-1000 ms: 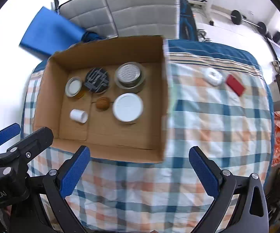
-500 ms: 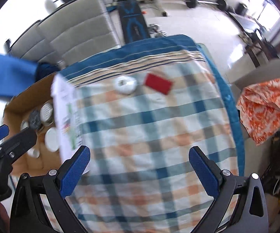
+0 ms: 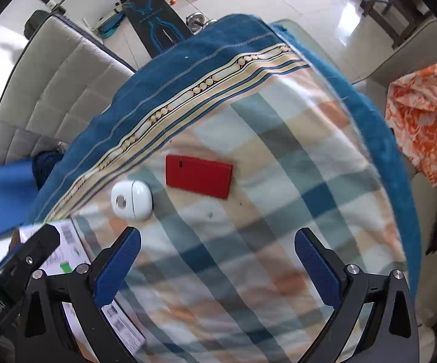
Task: Organize rigid objects
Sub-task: 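Grasp the red rectangular block with the right tool, then grasp the white rounded case with the left tool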
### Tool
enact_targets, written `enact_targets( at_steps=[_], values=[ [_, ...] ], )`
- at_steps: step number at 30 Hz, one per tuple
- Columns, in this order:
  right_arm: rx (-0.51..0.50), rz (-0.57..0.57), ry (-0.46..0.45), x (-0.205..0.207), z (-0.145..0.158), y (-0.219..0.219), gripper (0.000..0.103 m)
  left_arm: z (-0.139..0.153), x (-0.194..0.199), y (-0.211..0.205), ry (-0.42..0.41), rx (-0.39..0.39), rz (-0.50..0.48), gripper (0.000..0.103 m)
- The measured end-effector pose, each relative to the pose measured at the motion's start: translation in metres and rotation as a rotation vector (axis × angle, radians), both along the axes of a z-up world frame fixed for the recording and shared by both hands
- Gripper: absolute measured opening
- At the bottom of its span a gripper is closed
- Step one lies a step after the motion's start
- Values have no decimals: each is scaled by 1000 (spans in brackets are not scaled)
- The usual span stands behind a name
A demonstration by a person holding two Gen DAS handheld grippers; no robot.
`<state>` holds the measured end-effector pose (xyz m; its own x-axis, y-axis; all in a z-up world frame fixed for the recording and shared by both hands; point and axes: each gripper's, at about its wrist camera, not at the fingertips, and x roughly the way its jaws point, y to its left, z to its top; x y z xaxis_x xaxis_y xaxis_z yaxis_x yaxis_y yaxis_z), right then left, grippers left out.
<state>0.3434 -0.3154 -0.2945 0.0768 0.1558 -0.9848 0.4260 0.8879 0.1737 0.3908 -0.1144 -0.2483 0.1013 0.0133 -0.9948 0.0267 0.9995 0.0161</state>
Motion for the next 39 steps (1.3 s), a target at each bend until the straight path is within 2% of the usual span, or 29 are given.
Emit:
enact_targets(
  at_steps=[2, 7, 9, 15, 18, 20, 24, 30, 34, 39],
  values=[
    [-2, -18, 6, 12, -16, -1, 102, -13, 11, 1, 13, 25, 4, 103],
    [12, -45, 31, 37, -53, 4, 86, -39, 29, 2, 35, 73, 5, 103],
    [-6, -58, 40, 42, -63, 7, 87, -46, 33, 3, 39, 84, 1, 103],
    [-80, -81, 40, 50, -70, 19, 88, -57, 42, 7, 30, 129, -18, 103],
    [-129, -47, 46, 52, -71, 30, 82, -59, 42, 3, 14, 167, -35, 103],
    [-152, -4, 53, 51, -70, 33, 72, -60, 41, 0, 19, 161, -42, 103],
    [-153, 43, 72, 46, -71, 23, 72, -58, 35, -6, 19, 152, -51, 103],
    [-166, 57, 108, 31, -70, -2, 72, -59, 24, -28, 16, 155, -117, 103],
    [-153, 54, 121, 17, -63, -28, 72, -70, 22, -42, 51, 138, -155, 103],
    [-140, 51, 129, 17, -64, -34, 72, -93, 26, -51, 128, 87, -173, 103]
  ],
)
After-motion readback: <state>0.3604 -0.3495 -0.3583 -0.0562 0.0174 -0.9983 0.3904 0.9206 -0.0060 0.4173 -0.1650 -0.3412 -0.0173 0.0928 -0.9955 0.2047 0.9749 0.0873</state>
